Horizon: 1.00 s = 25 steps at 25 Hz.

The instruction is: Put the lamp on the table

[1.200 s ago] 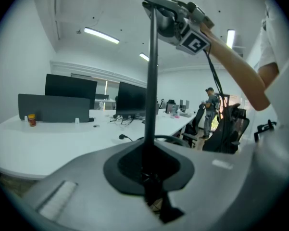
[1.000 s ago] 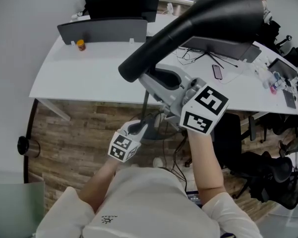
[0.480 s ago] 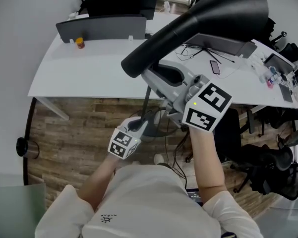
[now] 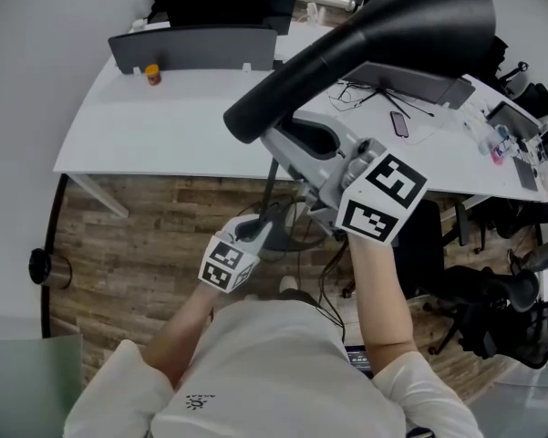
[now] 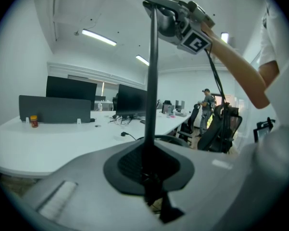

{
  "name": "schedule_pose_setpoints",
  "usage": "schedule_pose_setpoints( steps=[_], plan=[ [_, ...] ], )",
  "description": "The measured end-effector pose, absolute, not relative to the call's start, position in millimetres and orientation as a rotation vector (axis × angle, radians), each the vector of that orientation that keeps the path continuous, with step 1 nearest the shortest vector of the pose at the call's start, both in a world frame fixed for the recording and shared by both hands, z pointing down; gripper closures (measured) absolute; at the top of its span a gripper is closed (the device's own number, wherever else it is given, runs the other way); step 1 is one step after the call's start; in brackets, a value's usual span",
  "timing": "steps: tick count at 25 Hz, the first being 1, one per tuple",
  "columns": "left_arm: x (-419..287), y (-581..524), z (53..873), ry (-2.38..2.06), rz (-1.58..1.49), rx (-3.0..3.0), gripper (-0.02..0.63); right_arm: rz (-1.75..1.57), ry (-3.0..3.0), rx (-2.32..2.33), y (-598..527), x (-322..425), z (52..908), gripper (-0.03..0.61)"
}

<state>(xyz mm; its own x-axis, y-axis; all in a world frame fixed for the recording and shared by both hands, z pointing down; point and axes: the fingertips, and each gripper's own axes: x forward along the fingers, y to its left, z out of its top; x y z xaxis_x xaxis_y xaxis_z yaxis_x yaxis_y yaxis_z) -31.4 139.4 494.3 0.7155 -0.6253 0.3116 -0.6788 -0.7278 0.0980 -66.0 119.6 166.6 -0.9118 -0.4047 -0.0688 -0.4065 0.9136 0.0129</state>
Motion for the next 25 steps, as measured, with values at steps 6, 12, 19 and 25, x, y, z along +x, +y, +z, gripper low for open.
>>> schedule_pose_setpoints(
  steps=[6, 12, 19, 25],
  plan=[
    [-38.3, 133.9, 495.5, -1.053, 0.39, 2.702, 0.592, 0.028, 3.007, -0.624, 111.8, -72.0, 168.0, 0.538],
    [-36.1, 118.1, 501.3, -1.065, 0.403, 2.686, 0.592, 0.018, 3.009, -0.606, 94.0, -68.5, 173.3, 0.539],
    [-34.0, 74.4, 504.9, -1.078, 0.414, 2.68, 0.592, 0.018, 3.007, -0.601, 50.1, -63.0, 176.5, 0.538],
    [-30.5, 27.1, 504.1, -1.08, 0.412, 2.68, 0.592, 0.012, 3.008, -0.6, 1.8, -59.1, 175.5, 0.538]
  ],
)
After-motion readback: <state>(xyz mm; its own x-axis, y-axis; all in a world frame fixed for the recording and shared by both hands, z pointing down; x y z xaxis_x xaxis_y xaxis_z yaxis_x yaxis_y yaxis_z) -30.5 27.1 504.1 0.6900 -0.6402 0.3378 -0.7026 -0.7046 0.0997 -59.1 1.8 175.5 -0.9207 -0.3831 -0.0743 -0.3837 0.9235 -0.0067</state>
